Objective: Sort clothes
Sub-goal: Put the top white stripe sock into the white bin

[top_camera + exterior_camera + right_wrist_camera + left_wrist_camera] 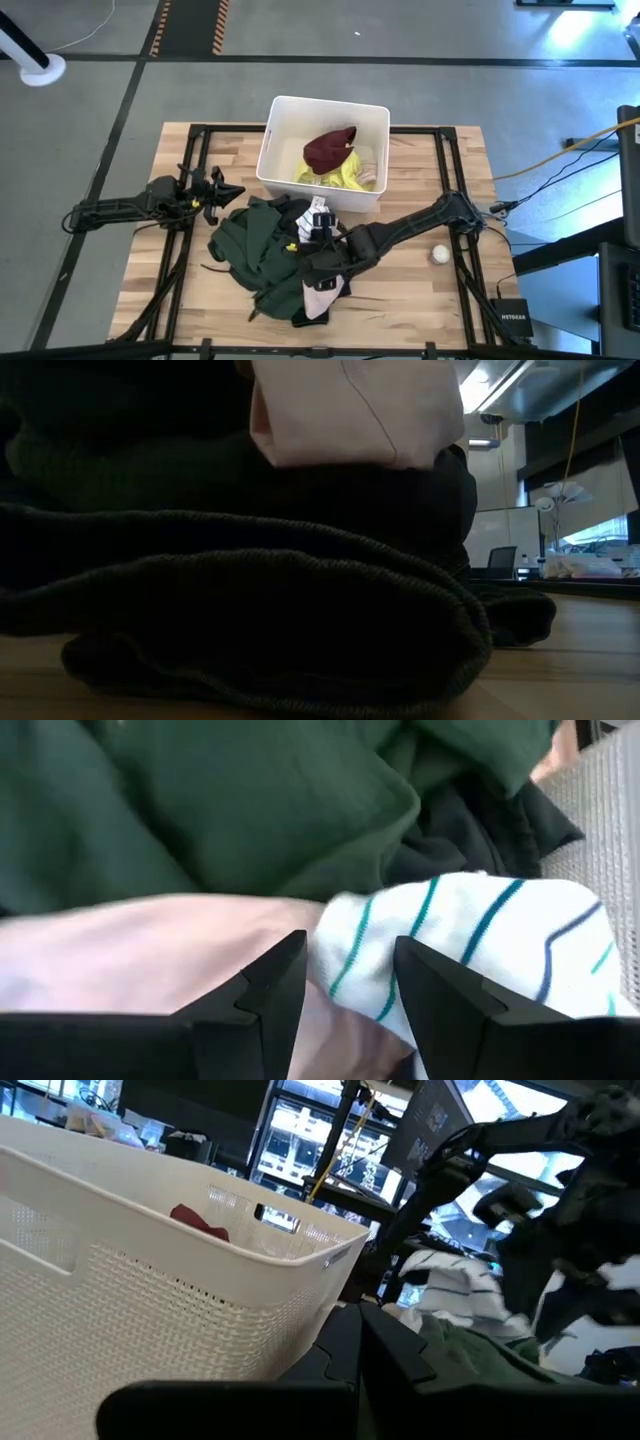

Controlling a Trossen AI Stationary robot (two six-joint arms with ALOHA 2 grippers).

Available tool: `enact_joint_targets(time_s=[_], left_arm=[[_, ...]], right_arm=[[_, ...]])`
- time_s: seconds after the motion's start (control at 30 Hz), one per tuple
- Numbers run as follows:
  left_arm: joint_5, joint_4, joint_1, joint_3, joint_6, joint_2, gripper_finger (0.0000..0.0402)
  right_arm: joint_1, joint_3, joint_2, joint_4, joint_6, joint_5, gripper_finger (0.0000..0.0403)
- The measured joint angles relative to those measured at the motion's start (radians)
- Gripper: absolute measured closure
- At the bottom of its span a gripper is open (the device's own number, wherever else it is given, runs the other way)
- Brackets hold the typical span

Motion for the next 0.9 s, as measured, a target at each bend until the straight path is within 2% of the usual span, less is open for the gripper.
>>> enact_joint_targets(time_s=[0.17, 0.27, 0.37, 0.5, 0.53, 0.7, 0.9], left_arm=[[0.0, 0.001, 0.0, 0.0, -0.004, 0.0, 0.0402], [0.0, -0.001, 0.0, 0.0, -0.003, 0.0, 0.0402], [0.0, -0.005, 0.0, 0.0, -0.001, 0.0, 0.0402], [0.0, -0.006, 0.0, 0.0, 0.001, 0.0, 0.0401], [0.0, -0.009, 0.0, 0.0, 0.001, 0.0, 0.0402], [0.0, -0.022, 0.0, 0.0, 0.001, 0.0, 0.0402], [0.0, -0.022, 0.0, 0.0, 0.001, 0.0, 0.0402]], right_arm=[[-0.005, 0.0, 0.034, -0.036, -0.014, 0.07, 0.0234], [-0.004, 0.0, 0.039, -0.031, -0.014, 0.085, 0.025], [-0.003, 0.004, 0.038, -0.025, -0.014, 0.089, 0.0297], [-0.003, 0.044, 0.038, -0.038, -0.013, 0.089, 0.0382], [-0.003, 0.059, 0.038, -0.039, -0.014, 0.089, 0.0389], [-0.003, 0.162, 0.035, -0.067, -0.015, 0.159, 0.0373], [-0.011, 0.142, -0.049, -0.058, -0.012, 0.226, 0.0395]])
